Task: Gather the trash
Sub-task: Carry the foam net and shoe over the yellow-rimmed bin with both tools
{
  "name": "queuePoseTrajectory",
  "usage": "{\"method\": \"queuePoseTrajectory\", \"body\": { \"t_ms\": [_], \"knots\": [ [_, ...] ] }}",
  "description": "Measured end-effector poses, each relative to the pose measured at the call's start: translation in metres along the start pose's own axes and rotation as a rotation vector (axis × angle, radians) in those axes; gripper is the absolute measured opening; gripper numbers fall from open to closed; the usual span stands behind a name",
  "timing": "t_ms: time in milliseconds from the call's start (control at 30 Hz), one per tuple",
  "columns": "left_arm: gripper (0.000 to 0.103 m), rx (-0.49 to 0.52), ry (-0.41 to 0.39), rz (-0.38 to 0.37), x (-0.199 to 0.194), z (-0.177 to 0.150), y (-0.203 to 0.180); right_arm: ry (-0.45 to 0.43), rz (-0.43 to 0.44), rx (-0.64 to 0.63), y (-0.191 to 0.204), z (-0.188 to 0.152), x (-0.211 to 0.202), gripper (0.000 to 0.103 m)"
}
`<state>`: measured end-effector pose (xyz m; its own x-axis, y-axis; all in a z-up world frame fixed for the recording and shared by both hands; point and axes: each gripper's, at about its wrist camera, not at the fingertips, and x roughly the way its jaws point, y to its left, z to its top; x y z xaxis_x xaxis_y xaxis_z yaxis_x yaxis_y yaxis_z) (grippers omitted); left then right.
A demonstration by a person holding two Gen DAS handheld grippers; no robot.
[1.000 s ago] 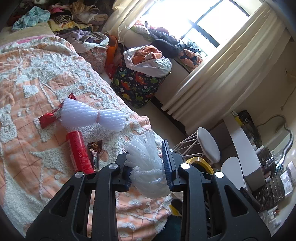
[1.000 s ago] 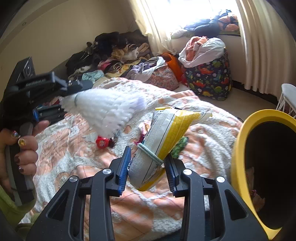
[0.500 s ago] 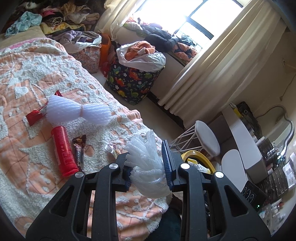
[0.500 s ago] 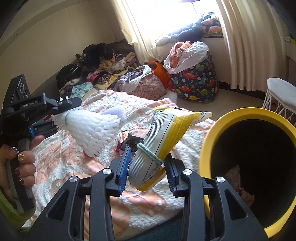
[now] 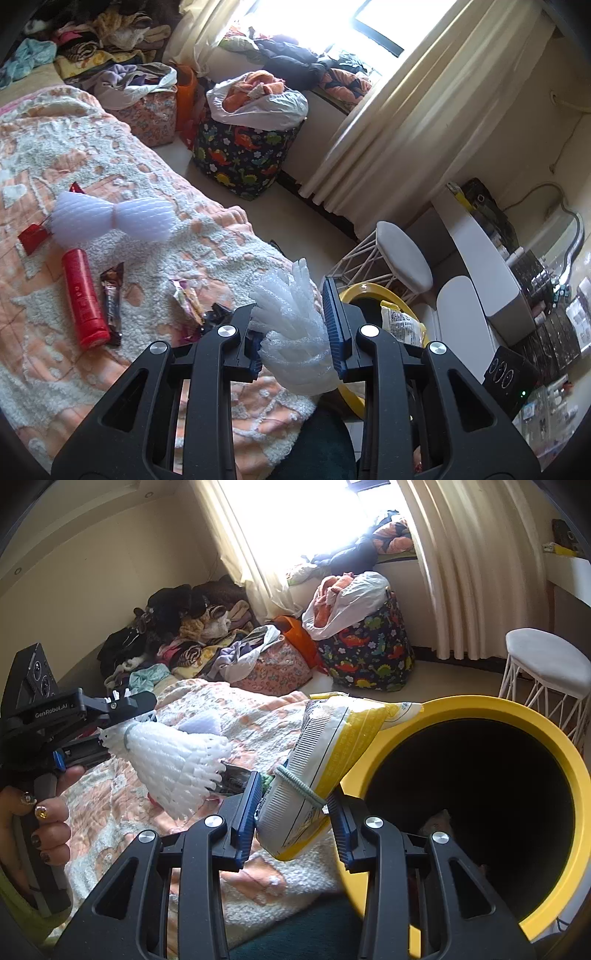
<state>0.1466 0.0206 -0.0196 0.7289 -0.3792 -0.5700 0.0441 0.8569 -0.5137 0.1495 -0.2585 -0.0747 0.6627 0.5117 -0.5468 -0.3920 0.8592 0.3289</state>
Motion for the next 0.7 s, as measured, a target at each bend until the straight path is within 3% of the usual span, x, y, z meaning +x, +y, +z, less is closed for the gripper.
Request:
{"method": "queuePoseTrajectory", "body": {
  "t_ms": [700],
  "knots": [
    [0.021, 0.106, 0.052, -0.026, 0.031, -0.017, -0.052, -0.069, -0.055, 0.084, -0.047, 0.008, -0.028, 0.034]
  ]
}}
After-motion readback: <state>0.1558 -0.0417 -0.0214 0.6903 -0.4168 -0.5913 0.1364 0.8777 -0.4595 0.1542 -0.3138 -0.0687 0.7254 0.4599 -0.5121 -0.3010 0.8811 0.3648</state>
